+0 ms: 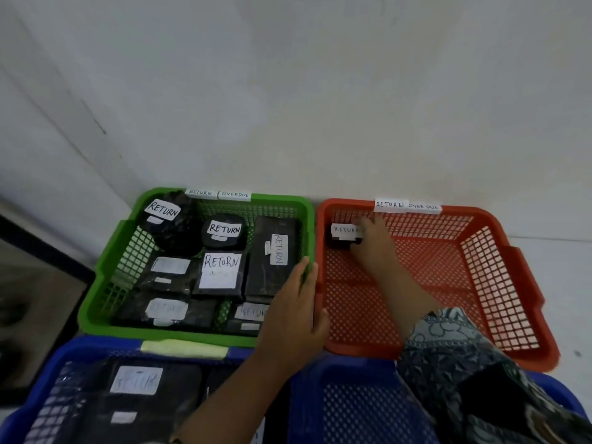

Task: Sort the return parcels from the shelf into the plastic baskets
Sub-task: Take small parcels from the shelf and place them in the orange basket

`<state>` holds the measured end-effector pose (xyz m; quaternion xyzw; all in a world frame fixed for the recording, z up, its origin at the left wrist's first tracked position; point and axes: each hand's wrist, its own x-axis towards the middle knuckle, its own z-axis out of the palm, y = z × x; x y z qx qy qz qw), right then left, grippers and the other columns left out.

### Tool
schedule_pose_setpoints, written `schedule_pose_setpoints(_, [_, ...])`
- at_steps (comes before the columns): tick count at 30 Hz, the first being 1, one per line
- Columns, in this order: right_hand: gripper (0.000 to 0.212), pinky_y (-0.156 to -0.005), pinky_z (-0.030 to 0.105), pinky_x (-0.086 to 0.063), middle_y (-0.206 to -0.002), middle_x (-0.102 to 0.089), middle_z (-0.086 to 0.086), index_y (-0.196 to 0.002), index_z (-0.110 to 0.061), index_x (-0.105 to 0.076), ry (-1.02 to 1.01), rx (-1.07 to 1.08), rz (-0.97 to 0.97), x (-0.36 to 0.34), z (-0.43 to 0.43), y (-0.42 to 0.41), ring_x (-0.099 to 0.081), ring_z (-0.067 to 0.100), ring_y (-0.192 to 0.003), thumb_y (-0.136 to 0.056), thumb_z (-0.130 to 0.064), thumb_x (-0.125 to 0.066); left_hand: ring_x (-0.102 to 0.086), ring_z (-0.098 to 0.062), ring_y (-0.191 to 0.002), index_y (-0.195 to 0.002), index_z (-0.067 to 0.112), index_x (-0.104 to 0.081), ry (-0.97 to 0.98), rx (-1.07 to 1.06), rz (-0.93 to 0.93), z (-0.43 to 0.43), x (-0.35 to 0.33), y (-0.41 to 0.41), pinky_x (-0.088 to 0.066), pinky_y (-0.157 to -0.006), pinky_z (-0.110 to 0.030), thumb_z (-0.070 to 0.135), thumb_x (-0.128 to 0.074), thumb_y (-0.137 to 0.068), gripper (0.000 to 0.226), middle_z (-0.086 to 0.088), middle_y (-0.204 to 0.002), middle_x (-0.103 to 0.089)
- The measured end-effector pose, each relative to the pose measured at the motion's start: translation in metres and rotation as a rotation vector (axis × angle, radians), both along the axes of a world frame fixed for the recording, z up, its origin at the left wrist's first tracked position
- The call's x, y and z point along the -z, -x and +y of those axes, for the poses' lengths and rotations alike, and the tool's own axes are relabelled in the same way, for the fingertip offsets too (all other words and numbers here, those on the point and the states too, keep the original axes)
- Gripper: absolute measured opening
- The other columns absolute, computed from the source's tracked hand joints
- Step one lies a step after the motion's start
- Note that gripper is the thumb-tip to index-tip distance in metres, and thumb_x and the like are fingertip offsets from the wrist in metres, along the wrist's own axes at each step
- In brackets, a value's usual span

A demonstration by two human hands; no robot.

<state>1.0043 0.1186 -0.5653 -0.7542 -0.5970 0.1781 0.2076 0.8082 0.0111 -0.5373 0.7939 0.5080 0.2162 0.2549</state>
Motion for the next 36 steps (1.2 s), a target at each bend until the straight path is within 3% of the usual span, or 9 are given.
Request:
schedule_pose_setpoints(3, [0.044, -0.077, 0.031, -0.045, -0.116, -0.051, 0.01, -0.113, -0.009, -0.053, -0.031, -0.015, 0.031, 0.002, 0.001, -0.004, -0.055, 0.026, -0.101, -0.072, 0.001, -0.066, -0.029, -0.011, -0.135, -0.15, 0.021, -0.008, -0.004, -0.007, -0.001, -0.002, -0.001, -0.001, -0.043, -0.101, -0.032, 0.031, -0.043, -0.088, 0.072, 0.007, -0.157, -0.003])
schedule_pose_setpoints(8, [0.047, -0.083, 0.039, -0.05, -0.121, -0.049, 0.01, -0.117, -0.009, -0.053, -0.012, -0.03, -0.003, -0.002, -0.002, -0.002, -0.055, 0.027, -0.102, -0.073, -0.001, -0.067, -0.032, -0.01, -0.132, -0.15, 0.021, -0.008, -0.025, -0.003, 0.02, -0.003, -0.002, -0.001, -0.045, -0.097, -0.031, 0.032, -0.042, -0.087, 0.072, 0.007, -0.157, -0.003])
schedule_pose_setpoints(12, [0.047, -0.081, 0.041, -0.05, -0.122, -0.048, 0.012, -0.118, -0.008, -0.046, 0.001, -0.033, -0.024, -0.01, -0.009, 0.003, -0.056, 0.031, -0.102, -0.076, -0.007, -0.066, -0.022, -0.01, -0.138, -0.15, 0.018, -0.012, -0.027, 0.004, 0.023, -0.002, -0.005, -0.001, -0.035, -0.106, -0.027, 0.031, -0.043, -0.087, 0.071, 0.003, -0.157, -0.007])
schedule_pose_setpoints(17, [0.049, -0.072, 0.031, -0.043, -0.123, -0.047, 0.009, -0.122, -0.013, -0.046, -0.051, 0.055, 0.025, -0.037, -0.031, 0.006, -0.056, 0.027, -0.101, -0.078, -0.011, -0.067, -0.017, -0.014, -0.14, -0.149, 0.014, -0.018, -0.044, 0.042, 0.055, -0.002, -0.024, 0.005, -0.016, -0.11, -0.026, 0.035, -0.042, -0.087, 0.07, -0.002, -0.155, -0.015])
schedule_pose_setpoints(21, [0.049, -0.083, 0.038, -0.049, -0.126, -0.049, 0.005, -0.127, -0.016, -0.046, -0.069, 0.077, -0.064, -0.07, -0.06, 0.014, -0.053, 0.023, -0.108, -0.081, -0.02, -0.064, -0.018, -0.015, -0.14, -0.148, 0.012, -0.021, -0.109, 0.054, 0.054, -0.013, -0.047, 0.022, -0.016, -0.114, -0.028, 0.033, -0.046, -0.089, 0.067, -0.004, -0.154, -0.02])
schedule_pose_setpoints(26, [0.049, -0.092, 0.036, -0.044, -0.134, -0.047, 0.002, -0.132, -0.018, -0.045, -0.133, -0.012, -0.137, -0.117, -0.106, 0.064, -0.046, 0.019, -0.122, -0.087, -0.028, -0.06, -0.019, -0.016, -0.141, -0.147, 0.012, -0.023, -0.163, 0.087, 0.068, -0.054, -0.069, 0.065, -0.02, -0.115, -0.031, 0.031, -0.049, -0.089, 0.066, -0.003, -0.153, -0.023])
schedule_pose_setpoints(30, [0.053, -0.101, 0.035, -0.039, -0.139, -0.044, 0.002, -0.138, -0.017, -0.042, -0.202, -0.108, -0.177, -0.154, -0.15, 0.133, -0.041, 0.019, -0.129, -0.09, -0.032, -0.057, -0.026, -0.022, -0.14, -0.146, 0.011, -0.028, -0.238, 0.086, 0.091, -0.091, -0.083, 0.121, -0.029, -0.112, -0.04, 0.037, -0.046, -0.086, 0.068, -0.005, -0.151, -0.029])
schedule_pose_setpoints(34, [0.055, -0.107, 0.034, -0.033, -0.146, -0.038, 0.003, -0.142, -0.017, -0.037, -0.25, -0.181, -0.195, -0.183, -0.198, 0.219, -0.034, 0.019, -0.135, -0.093, -0.035, -0.054, -0.03, -0.022, -0.137, -0.145, 0.012, -0.031, -0.284, 0.034, 0.108, -0.131, -0.099, 0.196, -0.029, -0.112, -0.037, 0.034, -0.052, -0.088, 0.064, -0.005, -0.15, -0.032])
schedule_pose_setpoints(36, [0.055, -0.108, 0.032, -0.031, -0.147, -0.037, 0.002, -0.143, -0.017, -0.037, -0.27, -0.23, -0.202, -0.192, -0.22, 0.264, -0.032, 0.019, -0.136, -0.094, -0.036, -0.053, -0.04, -0.027, -0.132, -0.14, 0.009, -0.04, -0.326, -0.004, 0.127, -0.152, -0.102, 0.243, -0.038, -0.106, -0.042, 0.034, -0.053, -0.083, 0.063, -0.009, -0.144, -0.04])
